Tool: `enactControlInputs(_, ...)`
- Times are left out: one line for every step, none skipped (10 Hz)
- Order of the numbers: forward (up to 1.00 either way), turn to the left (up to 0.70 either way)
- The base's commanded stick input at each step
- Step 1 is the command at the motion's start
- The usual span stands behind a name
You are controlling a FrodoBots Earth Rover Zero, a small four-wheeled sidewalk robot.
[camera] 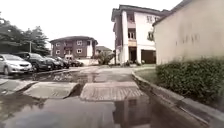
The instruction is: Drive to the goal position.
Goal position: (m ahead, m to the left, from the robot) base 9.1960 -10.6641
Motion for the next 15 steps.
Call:
enactControlInputs(0.7,0.0)
enactControlInputs(0.59,0.0)
enactControlInputs(0.12,0.0)
enactControlInputs(0.0,0.0)
enactControlInputs(0.02,0.0)
enactControlInputs(0.45,0.0)
enactControlInputs(0.7,0.0)
enactControlInputs(0.7,0.0)
enactControlInputs(0.7,0.0)
enactControlInputs(0.7,0.0)
enactControlInputs(0.7,0.0)
enactControlInputs(0.7,0.0)
enactControlInputs(0.7,0.0)
enactControlInputs(0.7,0.0)
enactControlInputs(0.7,0.0)
